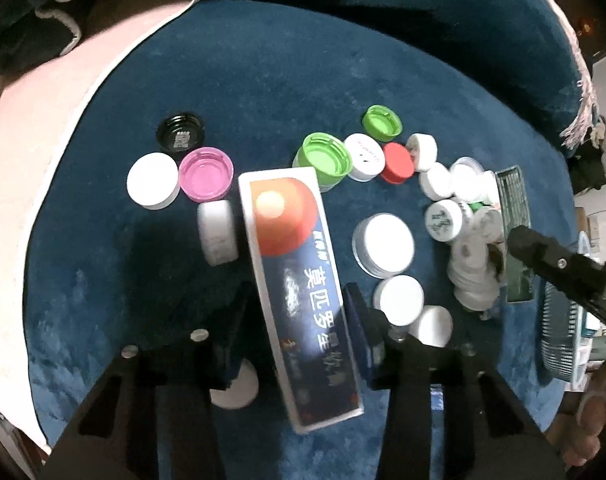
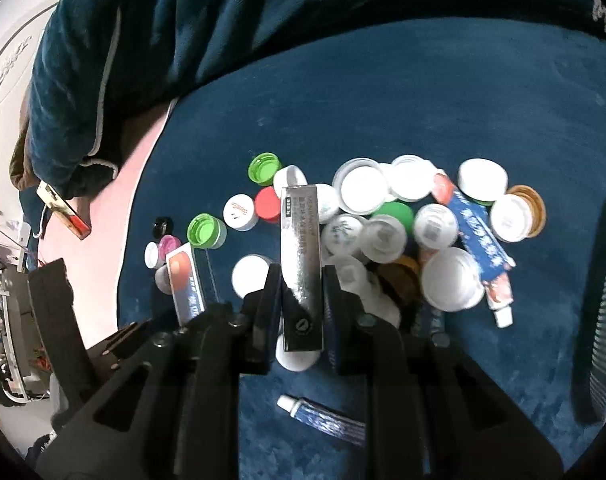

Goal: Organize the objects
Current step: 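Grasp a blue ointment box with the left gripper while the right grasps a narrow silver box, then carry both boxes over the basket and open both grippers, then move both grippers back to the cap pile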

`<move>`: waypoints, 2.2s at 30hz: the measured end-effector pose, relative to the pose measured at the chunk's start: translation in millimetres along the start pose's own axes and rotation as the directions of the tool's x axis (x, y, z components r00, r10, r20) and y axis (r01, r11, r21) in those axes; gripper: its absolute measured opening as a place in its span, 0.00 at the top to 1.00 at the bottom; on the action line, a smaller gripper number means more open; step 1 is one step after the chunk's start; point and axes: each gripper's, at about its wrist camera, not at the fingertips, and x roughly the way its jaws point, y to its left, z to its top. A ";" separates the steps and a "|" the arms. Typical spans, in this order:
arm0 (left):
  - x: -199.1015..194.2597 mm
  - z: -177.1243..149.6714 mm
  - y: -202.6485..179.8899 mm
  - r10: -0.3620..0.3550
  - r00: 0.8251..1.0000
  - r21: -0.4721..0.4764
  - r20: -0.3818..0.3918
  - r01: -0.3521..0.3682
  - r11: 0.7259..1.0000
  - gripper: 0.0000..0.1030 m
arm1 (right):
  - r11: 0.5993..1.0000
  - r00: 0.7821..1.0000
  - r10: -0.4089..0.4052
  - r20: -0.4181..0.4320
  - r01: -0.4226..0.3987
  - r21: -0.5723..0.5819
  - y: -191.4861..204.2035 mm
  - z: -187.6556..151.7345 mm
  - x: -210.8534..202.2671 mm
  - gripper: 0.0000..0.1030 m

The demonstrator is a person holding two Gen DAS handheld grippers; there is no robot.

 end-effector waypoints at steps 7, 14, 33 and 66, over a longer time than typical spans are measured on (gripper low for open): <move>-38.9 -1.1 -27.9 -0.061 0.996 0.061 0.068 0.057 0.997 0.58 | 1.000 0.999 0.005 0.051 -0.006 0.023 -13.9 -10.9 -30.1 0.81; -67.3 3.4 -78.8 -0.234 0.969 0.149 0.084 0.220 0.964 0.58 | 0.993 0.988 0.034 0.149 -0.051 0.110 -40.1 -31.4 -78.5 0.81; -62.6 -60.6 -338.6 -0.438 0.893 0.579 -0.105 0.413 0.703 0.58 | 0.748 0.857 -0.304 0.416 -0.056 0.662 -220.0 -151.9 -215.0 0.81; -51.8 -28.1 -185.7 -0.160 0.986 0.381 0.054 0.128 0.916 0.01 | 0.914 0.890 -0.335 0.308 0.228 0.335 -139.0 -105.5 -168.4 0.02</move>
